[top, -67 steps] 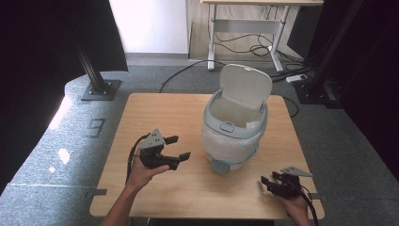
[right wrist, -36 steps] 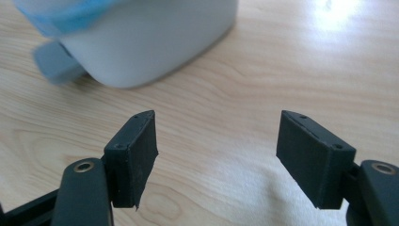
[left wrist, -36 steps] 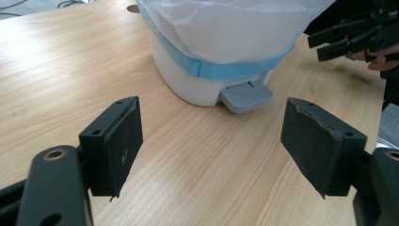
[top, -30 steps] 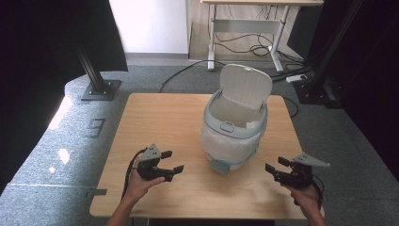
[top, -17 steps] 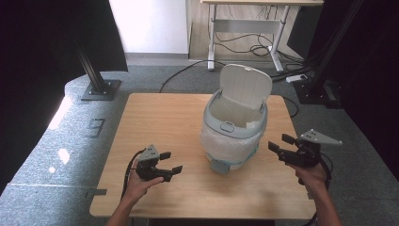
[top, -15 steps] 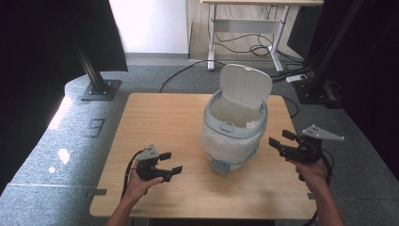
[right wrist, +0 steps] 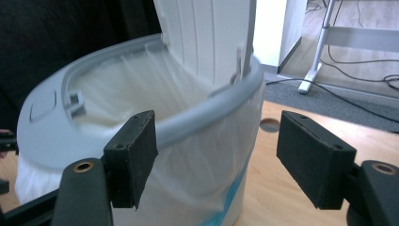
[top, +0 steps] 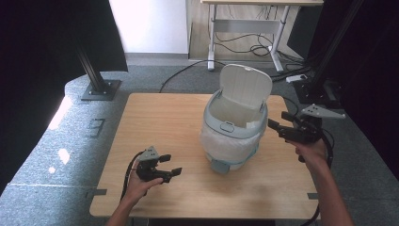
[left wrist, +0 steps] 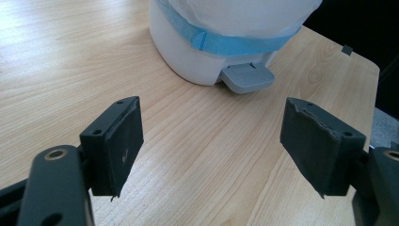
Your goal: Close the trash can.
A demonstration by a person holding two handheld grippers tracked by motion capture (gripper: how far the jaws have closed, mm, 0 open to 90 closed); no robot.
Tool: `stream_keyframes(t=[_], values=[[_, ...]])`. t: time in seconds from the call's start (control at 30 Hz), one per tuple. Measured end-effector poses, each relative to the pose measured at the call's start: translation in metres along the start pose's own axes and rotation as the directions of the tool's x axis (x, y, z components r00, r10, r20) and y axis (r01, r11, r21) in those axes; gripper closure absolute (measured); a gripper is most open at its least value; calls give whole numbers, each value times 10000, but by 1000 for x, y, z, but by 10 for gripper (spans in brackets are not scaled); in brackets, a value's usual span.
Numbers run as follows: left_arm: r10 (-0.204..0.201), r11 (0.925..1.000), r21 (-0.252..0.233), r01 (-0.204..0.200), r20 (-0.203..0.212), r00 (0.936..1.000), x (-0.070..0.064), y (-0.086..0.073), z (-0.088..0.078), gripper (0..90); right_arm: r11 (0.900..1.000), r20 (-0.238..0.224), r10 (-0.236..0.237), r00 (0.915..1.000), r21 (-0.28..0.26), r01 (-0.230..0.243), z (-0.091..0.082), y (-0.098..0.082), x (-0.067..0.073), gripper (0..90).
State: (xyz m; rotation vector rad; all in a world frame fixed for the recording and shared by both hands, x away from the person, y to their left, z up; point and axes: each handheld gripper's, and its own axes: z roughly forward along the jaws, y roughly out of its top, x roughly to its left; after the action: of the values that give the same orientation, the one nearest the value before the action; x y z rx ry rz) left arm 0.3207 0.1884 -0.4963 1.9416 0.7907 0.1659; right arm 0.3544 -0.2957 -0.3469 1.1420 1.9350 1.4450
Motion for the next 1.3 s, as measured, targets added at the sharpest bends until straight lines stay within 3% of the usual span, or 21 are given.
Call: stream_keyframes(t=[0.23,0.73,1.03,1.3], values=[[3,10000,-81,-4,-129,9999,0,0,-2,217,9999,-30,-111,9999,-72,111,14,27,-1,285],[-218,9997,-115,217,-91,9997,5,-3,-2,218,9994,-226,-26,9997,-352,18,44,63,-7,278],[-268,9996,-62,268,-21,9996,7,-4,-2,220,9992,-134,157,9998,-361,-162,63,74,-11,272],[-323,9994,-105,324,31,9995,10,-4,-5,221,9993,-526,176,9985,-323,-193,74,77,-4,277]])
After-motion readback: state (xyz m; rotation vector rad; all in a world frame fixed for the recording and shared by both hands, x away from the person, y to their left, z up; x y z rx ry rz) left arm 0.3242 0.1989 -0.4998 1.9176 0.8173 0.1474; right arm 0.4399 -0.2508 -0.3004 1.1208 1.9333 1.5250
